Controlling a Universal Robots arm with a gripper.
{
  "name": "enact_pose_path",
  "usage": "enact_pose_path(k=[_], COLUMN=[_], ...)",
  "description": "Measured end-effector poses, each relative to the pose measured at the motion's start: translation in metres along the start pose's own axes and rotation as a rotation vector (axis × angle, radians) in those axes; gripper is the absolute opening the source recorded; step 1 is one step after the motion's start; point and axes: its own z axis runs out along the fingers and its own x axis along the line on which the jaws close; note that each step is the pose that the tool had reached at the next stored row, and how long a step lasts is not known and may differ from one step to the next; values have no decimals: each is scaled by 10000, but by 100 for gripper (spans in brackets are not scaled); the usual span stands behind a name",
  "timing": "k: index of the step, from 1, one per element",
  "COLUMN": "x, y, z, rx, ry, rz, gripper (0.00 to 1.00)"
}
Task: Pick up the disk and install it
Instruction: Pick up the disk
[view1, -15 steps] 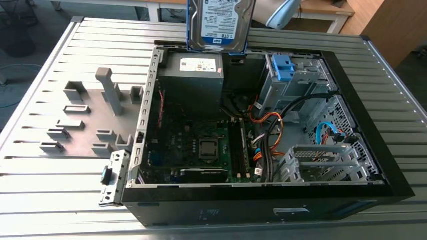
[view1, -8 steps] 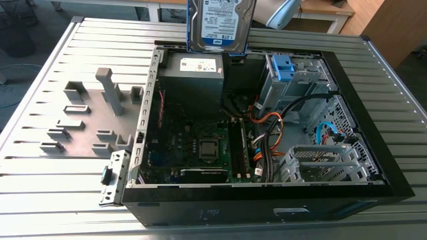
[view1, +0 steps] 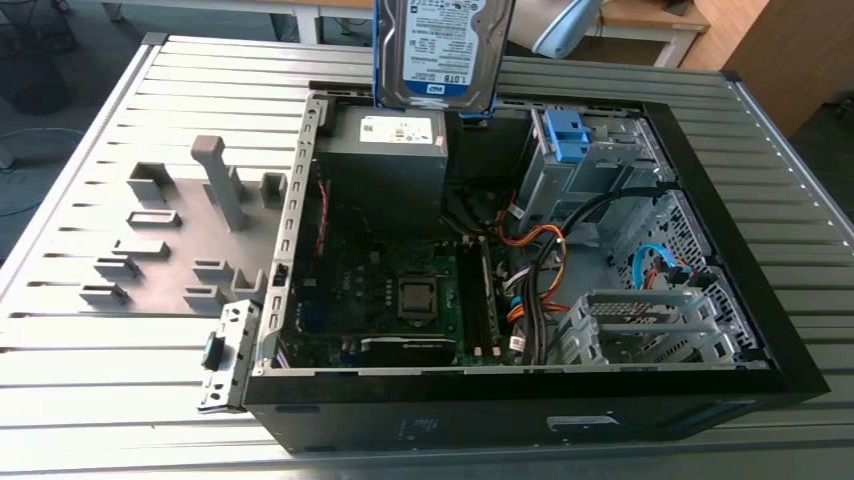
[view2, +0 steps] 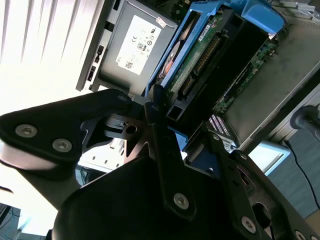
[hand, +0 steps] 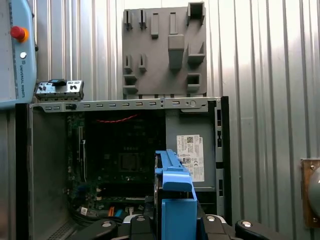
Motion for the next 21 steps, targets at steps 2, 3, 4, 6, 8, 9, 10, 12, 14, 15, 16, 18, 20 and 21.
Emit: enact_pose_path(k=[2, 3, 4, 6, 8, 9, 10, 12, 14, 15, 16, 18, 20, 21], x=[5, 8, 9, 29, 33, 35, 37, 42, 48, 51, 54, 63, 74, 81], y=[0, 0, 0, -1, -1, -2, -2, -2, -2, -2, -3, -3, -4, -4], z=[0, 1, 1, 2, 2, 2, 3, 3, 3, 4, 4, 4, 5, 6], rx=[1, 1, 1, 5, 5, 5, 5, 6, 6, 6, 6, 6, 7, 7], ry=[15, 24, 27, 91, 99, 103, 108, 115, 123, 126, 129, 134, 135, 135], rz=[0, 0, 0, 2, 2, 2, 2, 2, 2, 2, 2, 2, 2, 3], gripper=[36, 36, 36, 36, 36, 36, 36, 36, 36, 36, 36, 36, 36, 36])
